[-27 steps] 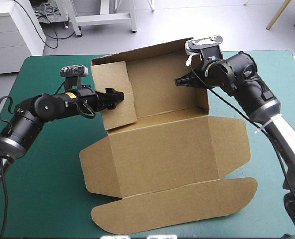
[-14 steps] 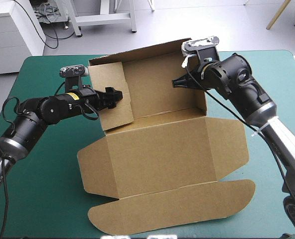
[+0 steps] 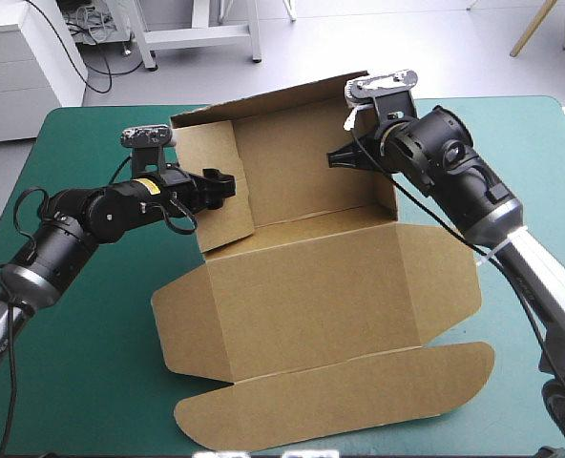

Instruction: Fold the box

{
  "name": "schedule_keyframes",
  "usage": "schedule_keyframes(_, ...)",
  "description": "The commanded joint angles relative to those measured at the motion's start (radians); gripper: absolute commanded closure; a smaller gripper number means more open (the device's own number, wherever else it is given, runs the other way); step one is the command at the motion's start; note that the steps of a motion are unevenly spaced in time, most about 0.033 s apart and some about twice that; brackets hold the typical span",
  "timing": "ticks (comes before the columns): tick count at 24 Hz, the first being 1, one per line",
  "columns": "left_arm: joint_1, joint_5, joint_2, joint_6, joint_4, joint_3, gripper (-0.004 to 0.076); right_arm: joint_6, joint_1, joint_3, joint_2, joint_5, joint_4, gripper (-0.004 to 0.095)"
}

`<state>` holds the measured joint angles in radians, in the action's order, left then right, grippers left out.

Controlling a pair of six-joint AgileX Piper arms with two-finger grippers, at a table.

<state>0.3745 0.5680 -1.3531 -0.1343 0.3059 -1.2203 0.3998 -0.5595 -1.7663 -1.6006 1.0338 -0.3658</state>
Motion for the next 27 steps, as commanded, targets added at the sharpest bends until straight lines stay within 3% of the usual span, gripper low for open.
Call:
schedule_keyframes(1, 0.011, -0.086, 0.031, -0.009, 0.039, -0.034, 0.0458, 0.021, -0.006, -0.030, 0.052, -0.078, -0.006, 0.0912)
schedule_keyframes(5, 0.011, -0.099, 0.031, -0.001, 0.037, -0.034, 0.0730, 0.021, -0.006, -0.030, 0.052, -0.078, -0.002, 0.0912)
schedule_keyframes(10, 0.011, -0.069, 0.026, 0.003, -0.022, -0.076, 0.0734, 0.019, -0.006, -0.050, 0.049, -0.017, 0.042, 0.0912)
schedule_keyframes(12, 0.020, 0.009, -0.001, -0.004, -0.070, -0.140, 0.0734, 0.002, -0.006, -0.097, 0.022, 0.058, 0.069, 0.0912)
schedule_keyframes(14, 0.058, 0.153, -0.077, -0.090, -0.222, -0.250, 0.0734, -0.023, -0.004, -0.170, -0.034, 0.160, 0.105, 0.0912)
schedule_keyframes(20, 0.121, 0.364, -0.238, -0.235, -0.439, -0.433, 0.0734, -0.087, 0.061, -0.182, -0.100, 0.171, 0.298, 0.0912)
schedule_keyframes(27, 0.121, 0.516, -0.408, -0.235, -0.421, -0.580, 0.0734, -0.116, 0.132, -0.074, -0.130, 0.171, 0.322, 0.0912)
